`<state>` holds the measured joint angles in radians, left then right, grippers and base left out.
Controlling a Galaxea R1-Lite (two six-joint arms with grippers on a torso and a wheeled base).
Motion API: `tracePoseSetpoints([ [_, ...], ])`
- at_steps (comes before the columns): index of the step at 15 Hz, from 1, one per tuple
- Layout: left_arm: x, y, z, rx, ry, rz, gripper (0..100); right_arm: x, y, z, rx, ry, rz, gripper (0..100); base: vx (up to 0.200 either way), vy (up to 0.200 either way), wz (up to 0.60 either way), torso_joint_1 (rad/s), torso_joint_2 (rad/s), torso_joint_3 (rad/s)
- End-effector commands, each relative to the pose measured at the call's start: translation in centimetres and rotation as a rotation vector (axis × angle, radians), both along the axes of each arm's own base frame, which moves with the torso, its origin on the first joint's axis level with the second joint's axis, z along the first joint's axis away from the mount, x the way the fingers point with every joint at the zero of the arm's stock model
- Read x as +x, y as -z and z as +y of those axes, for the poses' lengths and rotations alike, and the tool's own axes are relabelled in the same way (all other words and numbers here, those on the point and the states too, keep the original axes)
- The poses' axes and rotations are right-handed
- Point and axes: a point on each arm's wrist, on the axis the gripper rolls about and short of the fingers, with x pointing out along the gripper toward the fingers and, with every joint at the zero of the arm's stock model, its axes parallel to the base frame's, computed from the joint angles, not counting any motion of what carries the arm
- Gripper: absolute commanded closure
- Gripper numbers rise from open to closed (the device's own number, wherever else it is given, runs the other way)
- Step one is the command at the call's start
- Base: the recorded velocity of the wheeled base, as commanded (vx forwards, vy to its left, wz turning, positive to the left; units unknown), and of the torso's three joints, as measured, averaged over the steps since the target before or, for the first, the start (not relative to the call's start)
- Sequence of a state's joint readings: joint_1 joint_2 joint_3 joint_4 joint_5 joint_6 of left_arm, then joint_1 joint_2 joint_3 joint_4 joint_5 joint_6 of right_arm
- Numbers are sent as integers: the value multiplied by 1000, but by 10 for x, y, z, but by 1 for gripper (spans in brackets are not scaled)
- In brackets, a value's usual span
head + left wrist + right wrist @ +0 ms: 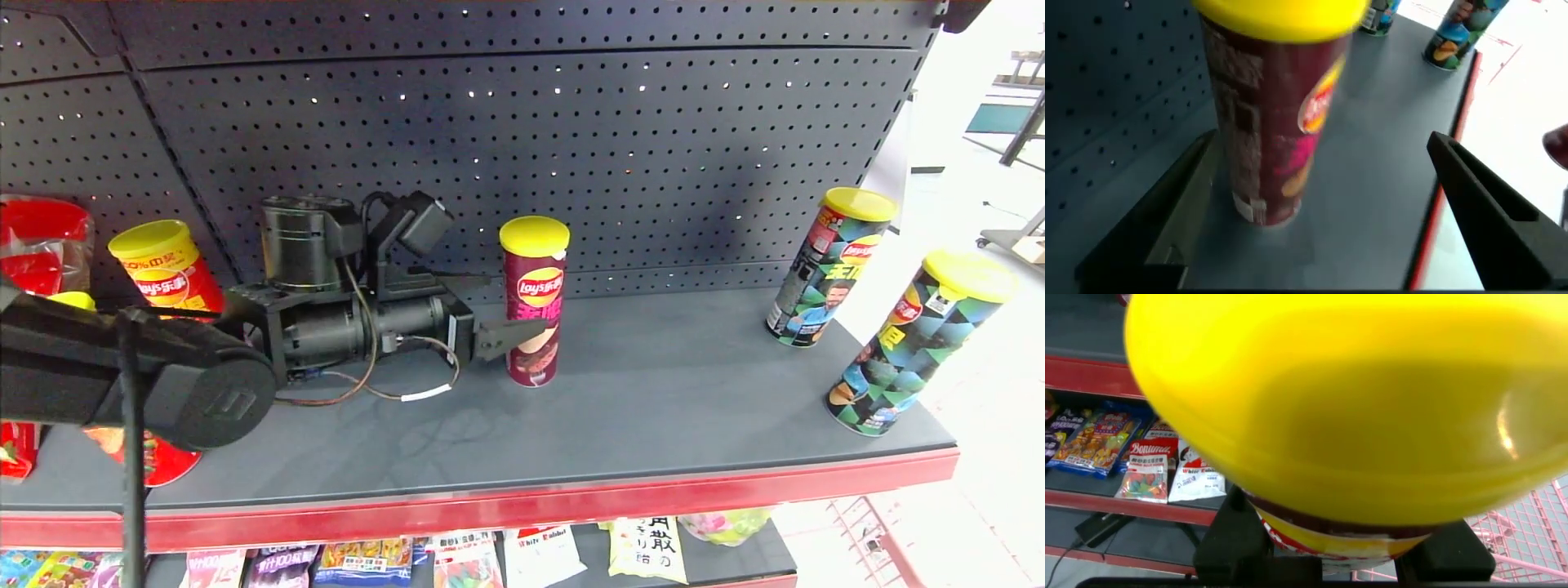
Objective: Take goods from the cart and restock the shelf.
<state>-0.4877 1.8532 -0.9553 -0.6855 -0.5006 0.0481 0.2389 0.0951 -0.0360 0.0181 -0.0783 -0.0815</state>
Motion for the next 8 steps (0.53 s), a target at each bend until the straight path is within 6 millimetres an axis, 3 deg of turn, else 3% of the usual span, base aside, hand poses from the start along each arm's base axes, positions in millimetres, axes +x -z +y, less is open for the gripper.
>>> tracePoseSetpoints([
  [1, 18, 10, -10, 4, 3, 9, 0, 0, 0, 0, -2, -1, 1, 100, 0, 0, 0, 0, 0, 0],
  [8, 36, 13, -29, -5, 28, -12, 0, 0, 0, 0, -3, 7, 2, 100, 0, 0, 0, 0, 0, 0],
])
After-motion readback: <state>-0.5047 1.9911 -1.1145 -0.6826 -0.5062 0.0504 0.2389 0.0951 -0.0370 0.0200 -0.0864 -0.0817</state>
